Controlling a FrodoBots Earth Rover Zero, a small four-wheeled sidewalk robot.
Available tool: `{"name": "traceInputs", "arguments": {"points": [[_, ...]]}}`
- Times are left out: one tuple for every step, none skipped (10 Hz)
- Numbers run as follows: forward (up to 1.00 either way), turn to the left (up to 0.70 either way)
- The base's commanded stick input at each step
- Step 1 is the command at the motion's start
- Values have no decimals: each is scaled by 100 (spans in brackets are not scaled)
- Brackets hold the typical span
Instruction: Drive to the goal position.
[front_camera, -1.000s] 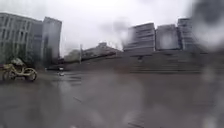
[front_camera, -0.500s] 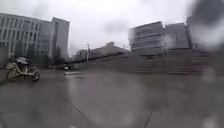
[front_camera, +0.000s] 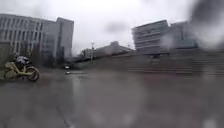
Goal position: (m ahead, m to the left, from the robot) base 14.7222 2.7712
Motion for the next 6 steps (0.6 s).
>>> {"name": "traceInputs", "arguments": {"points": [[100,0],[100,6],[100,23],[100,27],[100,27],[100,27]]}}
